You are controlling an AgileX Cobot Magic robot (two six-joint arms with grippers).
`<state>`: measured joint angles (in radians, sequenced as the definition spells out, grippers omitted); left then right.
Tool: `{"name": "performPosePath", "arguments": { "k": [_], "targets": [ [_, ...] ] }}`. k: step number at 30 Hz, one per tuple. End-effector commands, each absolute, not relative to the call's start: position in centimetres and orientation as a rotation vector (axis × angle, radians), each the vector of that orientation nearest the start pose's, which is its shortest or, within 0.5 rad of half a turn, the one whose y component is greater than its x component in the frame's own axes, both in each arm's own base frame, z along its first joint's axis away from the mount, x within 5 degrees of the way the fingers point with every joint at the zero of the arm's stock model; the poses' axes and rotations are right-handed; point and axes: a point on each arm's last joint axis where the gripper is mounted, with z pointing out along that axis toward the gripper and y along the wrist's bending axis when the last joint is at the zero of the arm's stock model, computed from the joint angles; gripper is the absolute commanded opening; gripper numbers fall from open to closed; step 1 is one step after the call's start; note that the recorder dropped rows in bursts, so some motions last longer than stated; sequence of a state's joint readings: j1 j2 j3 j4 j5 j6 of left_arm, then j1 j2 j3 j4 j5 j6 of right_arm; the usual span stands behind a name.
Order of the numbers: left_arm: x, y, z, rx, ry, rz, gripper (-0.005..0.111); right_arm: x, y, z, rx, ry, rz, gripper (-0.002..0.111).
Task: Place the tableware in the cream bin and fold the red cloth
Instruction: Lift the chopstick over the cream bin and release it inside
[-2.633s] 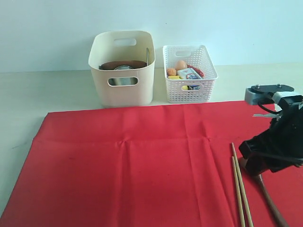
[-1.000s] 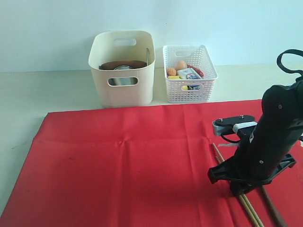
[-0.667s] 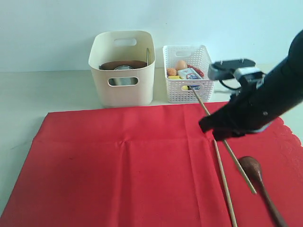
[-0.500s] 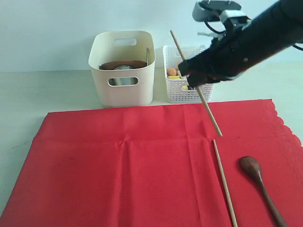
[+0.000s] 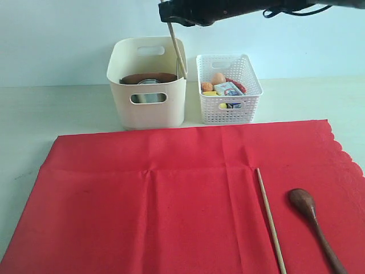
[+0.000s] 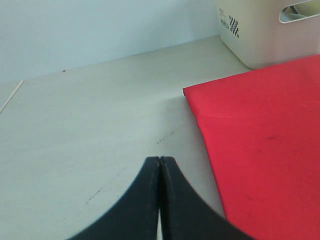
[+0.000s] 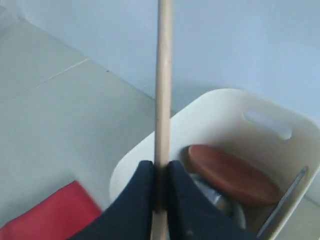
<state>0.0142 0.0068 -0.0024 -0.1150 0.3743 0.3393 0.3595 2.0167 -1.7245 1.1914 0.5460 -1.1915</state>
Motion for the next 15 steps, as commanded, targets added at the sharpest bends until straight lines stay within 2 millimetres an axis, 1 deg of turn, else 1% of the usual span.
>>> {"name": "performPosePath", "arguments": {
  "k": [1, 5, 8, 11, 13, 15],
  "targets": [
    [5.3, -0.3, 18.0, 0.233, 1.84, 0.129, 0.0, 46.0, 21.7, 28.1, -0.757, 1.765, 0.602, 0.0],
    [5.3, -0.3, 18.0, 0.233, 1.84, 0.129, 0.0, 47.7, 22.6, 27.0, -0.769, 1.698, 0.632, 0.0],
    [5.3, -0.3, 18.0, 0.233, 1.84, 0.129, 0.0, 48.5, 23.3, 26.2, -0.798, 1.65, 0.671, 0.0],
    [5.3, -0.3, 18.0, 0.233, 1.84, 0.129, 0.0, 48.9, 22.5, 26.1, -0.823, 1.597, 0.699, 0.0],
    [5.3, -0.3, 18.0, 0.233, 1.84, 0.129, 0.0, 49.4, 22.1, 25.5, -0.818, 1.605, 0.675, 0.0],
    [5.3, -0.3, 18.0, 0.233, 1.84, 0.129, 0.0, 49.8, 21.9, 24.3, -0.801, 1.635, 0.656, 0.002]
  ]
}}
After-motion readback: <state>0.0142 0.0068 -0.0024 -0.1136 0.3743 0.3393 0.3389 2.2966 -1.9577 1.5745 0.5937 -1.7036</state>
